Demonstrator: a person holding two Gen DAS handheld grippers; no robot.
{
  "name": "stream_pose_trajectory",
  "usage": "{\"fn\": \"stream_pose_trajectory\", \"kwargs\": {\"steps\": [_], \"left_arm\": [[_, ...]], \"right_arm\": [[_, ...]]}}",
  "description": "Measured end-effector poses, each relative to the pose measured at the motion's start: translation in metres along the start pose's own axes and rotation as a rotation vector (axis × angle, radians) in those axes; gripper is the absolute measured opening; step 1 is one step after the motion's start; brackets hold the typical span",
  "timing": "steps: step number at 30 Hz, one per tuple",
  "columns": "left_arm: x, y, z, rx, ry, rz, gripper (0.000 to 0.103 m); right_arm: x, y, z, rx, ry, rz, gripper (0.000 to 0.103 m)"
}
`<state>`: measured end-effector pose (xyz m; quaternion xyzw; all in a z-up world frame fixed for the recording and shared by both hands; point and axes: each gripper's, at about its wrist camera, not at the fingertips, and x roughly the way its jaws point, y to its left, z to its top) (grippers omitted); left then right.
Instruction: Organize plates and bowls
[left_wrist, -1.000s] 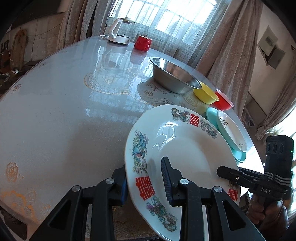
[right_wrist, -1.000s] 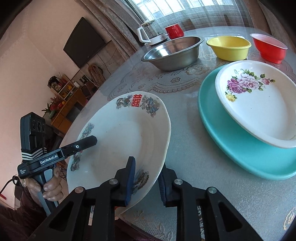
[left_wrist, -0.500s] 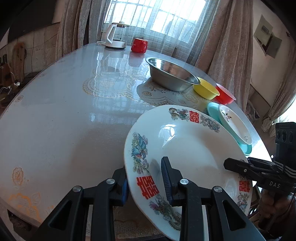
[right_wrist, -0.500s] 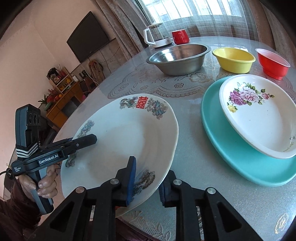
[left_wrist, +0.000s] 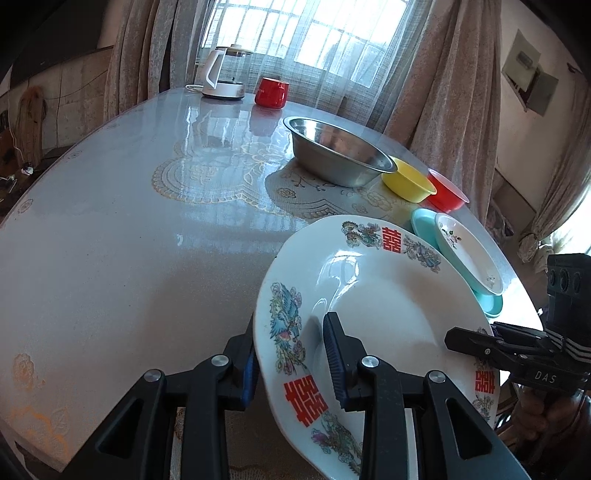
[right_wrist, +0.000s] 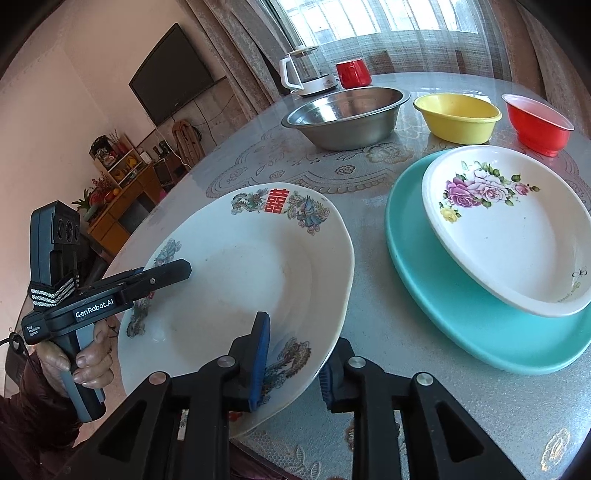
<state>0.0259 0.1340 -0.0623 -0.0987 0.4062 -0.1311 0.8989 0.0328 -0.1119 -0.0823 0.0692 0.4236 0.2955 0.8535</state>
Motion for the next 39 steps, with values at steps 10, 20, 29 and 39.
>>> {"fn": "stream_pose_trajectory", "kwargs": {"steps": [10, 20, 29, 39], "left_arm": [[-0.009, -0.007, -0.001, 0.01, -0.031, 0.016, 0.03], [-0.006, -0.042, 0.02, 0.088, -0.037, -0.026, 0.03], [0.017, -0.095, 0.052, 0.176, -0.024, -0.081, 0.03], [0.063, -0.149, 0.086, 0.226, 0.016, -0.141, 0.03]], "right_arm": [[-0.012, 0.014, 0.001, -0.075, -0.031, -0.066, 0.025], [-0.045, -0.004, 0.008, -0.03, -0.097, -0.099, 0.025], [-0.08, -0.04, 0.015, 0.033, -0.163, -0.187, 0.025], [-0.102, -0.096, 0.034, 0.127, -0.202, -0.295, 0.025]]}}
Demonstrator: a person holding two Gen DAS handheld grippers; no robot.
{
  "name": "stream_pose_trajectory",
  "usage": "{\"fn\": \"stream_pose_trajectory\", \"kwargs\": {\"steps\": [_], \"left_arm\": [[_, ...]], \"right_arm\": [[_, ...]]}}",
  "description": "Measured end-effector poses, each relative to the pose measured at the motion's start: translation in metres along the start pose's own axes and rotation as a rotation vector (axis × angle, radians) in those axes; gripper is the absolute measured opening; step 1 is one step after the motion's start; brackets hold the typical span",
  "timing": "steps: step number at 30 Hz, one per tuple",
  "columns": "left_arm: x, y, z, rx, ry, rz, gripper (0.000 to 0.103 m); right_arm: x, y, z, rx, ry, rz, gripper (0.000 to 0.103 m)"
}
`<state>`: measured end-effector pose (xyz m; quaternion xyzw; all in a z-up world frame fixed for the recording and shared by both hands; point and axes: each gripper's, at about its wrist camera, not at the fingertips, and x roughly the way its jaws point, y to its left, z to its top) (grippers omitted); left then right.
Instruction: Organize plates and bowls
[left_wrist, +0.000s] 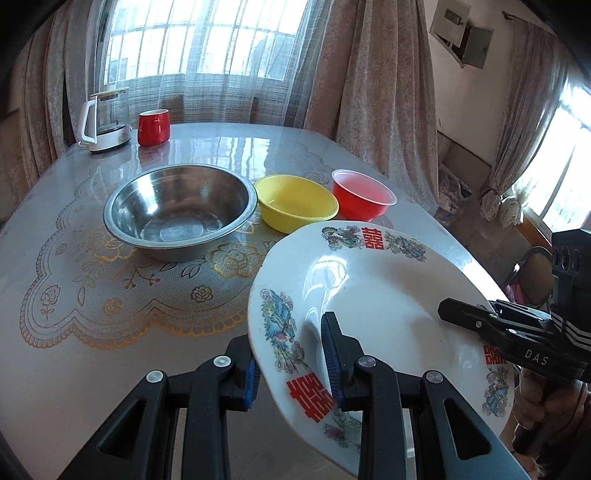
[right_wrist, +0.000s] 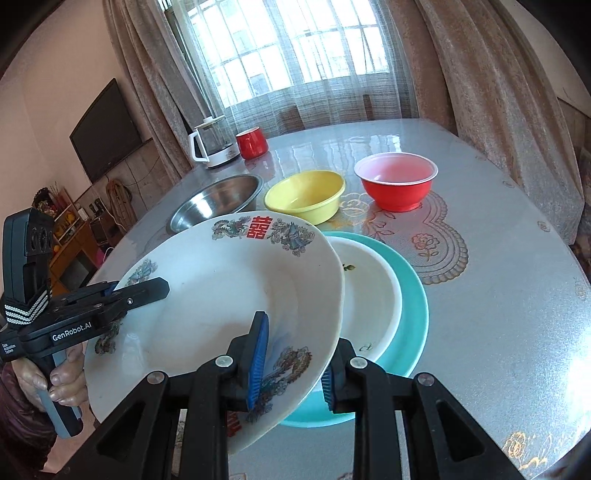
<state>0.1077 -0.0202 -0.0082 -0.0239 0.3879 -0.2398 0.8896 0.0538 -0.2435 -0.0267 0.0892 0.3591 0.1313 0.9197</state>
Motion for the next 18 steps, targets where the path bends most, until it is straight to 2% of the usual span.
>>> {"fn": "stream_pose_trajectory", "kwargs": {"steps": [9, 18], "left_arm": [[0.041, -0.016, 0.017, 0.002, 0.042, -0.013, 0.03], [0.059, -0.014, 0.012, -0.01, 0.06, -0.004, 0.029]], "right_arm": [[0.017, -0.037, 0.011, 0.052, 0.008, -0.085, 0.025], [0.031, -0.043, 0.008, 0.066, 0.018, -0.115, 0.025]]}}
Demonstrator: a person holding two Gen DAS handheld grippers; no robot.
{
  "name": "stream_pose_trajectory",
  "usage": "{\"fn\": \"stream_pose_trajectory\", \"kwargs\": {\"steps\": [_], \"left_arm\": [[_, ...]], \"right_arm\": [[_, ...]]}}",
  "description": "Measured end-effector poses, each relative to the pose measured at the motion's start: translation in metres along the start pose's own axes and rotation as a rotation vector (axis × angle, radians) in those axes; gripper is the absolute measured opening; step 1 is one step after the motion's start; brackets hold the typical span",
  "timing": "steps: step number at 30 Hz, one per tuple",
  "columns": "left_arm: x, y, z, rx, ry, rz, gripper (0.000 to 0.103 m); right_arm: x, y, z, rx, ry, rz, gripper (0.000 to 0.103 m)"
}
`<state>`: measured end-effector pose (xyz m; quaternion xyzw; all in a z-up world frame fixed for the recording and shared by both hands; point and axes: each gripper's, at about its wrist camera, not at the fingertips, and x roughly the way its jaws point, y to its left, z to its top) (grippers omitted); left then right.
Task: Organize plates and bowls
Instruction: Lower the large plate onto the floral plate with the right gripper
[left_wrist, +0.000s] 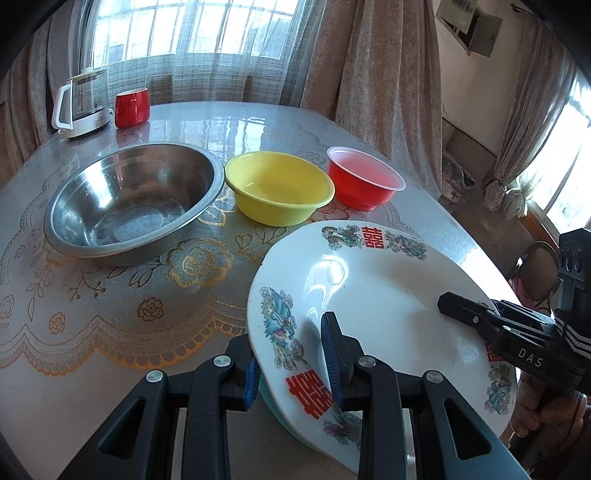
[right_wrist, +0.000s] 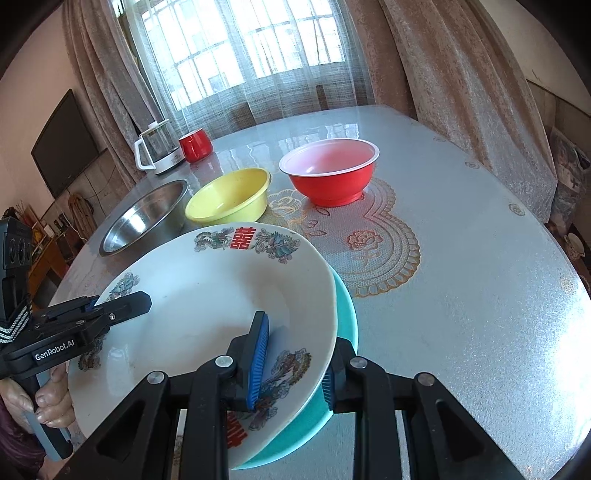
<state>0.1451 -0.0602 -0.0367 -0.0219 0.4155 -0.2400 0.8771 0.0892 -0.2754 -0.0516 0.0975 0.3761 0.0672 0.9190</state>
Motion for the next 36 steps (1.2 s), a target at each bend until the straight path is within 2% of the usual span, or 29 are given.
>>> {"fn": "stream_pose_trajectory", "kwargs": {"steps": [6, 8, 11, 21, 36], "left_arm": [[0.006, -0.003, -0.004, 0.016, 0.01, -0.008, 0.029], [0.006, -0.007, -0.006, 0.031, 0.004, 0.01, 0.03], [0.007, -0.003, -0.005, 0.006, 0.017, -0.002, 0.03], [0.003, -0.007, -0.003, 0.005, 0.015, 0.042, 0.03], [-0.009, -0.007, -0.008, -0.003, -0.025, 0.067, 0.03]], "right_arm": [[0.002, -0.006, -0.006, 0.024, -0.005, -0.013, 0.025], [0.001, -0.008, -0.007, 0.033, -0.017, -0.018, 0.026], [0.0, -0.006, -0.007, 0.031, -0.025, -0.023, 0.026], [0.0, -0.003, -0.009, 0.045, -0.013, -0.025, 0.028], [-0.018, -0.004, -0.02, 0.099, -0.05, 0.002, 0.03]]}}
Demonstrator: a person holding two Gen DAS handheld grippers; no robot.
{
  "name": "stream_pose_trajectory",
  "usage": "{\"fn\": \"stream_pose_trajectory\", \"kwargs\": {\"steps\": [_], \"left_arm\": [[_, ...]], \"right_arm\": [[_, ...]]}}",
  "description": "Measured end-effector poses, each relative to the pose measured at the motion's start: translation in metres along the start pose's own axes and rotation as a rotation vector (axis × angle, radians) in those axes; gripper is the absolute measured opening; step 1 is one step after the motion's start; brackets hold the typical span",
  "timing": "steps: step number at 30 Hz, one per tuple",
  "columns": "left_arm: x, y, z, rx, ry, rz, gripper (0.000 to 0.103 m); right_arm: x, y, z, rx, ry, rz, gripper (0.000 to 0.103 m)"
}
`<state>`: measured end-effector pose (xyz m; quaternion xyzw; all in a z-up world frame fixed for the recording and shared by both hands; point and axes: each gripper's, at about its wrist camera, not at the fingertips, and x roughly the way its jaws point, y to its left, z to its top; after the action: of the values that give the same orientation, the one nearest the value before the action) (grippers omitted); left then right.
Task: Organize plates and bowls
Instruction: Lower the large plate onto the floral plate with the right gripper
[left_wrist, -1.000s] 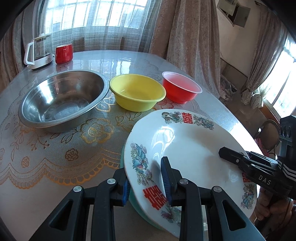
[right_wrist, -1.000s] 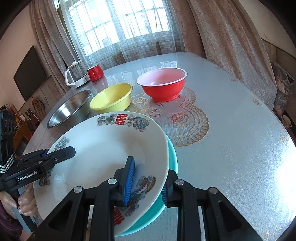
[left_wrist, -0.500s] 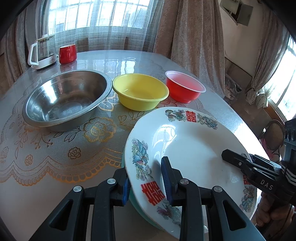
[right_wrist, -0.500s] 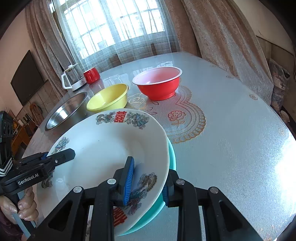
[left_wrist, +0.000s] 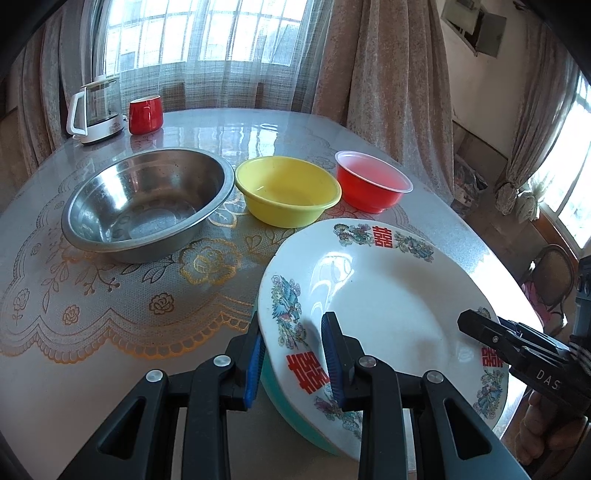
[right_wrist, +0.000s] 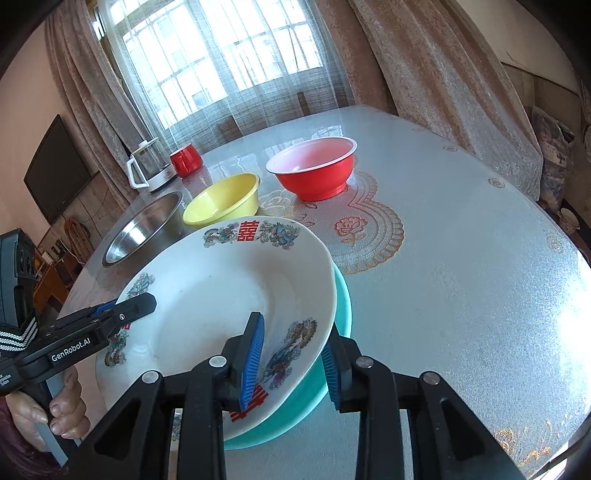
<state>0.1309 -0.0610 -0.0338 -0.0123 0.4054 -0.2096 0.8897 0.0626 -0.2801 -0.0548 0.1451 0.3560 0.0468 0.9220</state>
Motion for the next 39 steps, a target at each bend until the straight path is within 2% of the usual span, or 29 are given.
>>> {"fn": "stream_pose_trajectory", "kwargs": {"steps": [8, 19, 28, 39], "left_arm": [[-0.002, -0.003, -0.002, -0.007, -0.003, 0.028, 0.028], [-0.008, -0.005, -0.005, -0.011, -0.008, 0.042, 0.028], [-0.014, -0.005, -0.009, -0.01, -0.019, 0.042, 0.03], [-0.023, -0.003, -0.014, -0.013, -0.042, 0.04, 0.03]], "right_arm": [[0.003, -0.001, -0.003, 0.028, -0.012, -0.004, 0.024], [0.004, 0.001, -0.004, 0.046, -0.008, -0.019, 0.023], [0.004, 0.003, -0.005, 0.064, 0.005, 0.003, 0.03], [0.004, 0.007, -0.007, 0.052, 0.003, -0.035, 0.032]]}}
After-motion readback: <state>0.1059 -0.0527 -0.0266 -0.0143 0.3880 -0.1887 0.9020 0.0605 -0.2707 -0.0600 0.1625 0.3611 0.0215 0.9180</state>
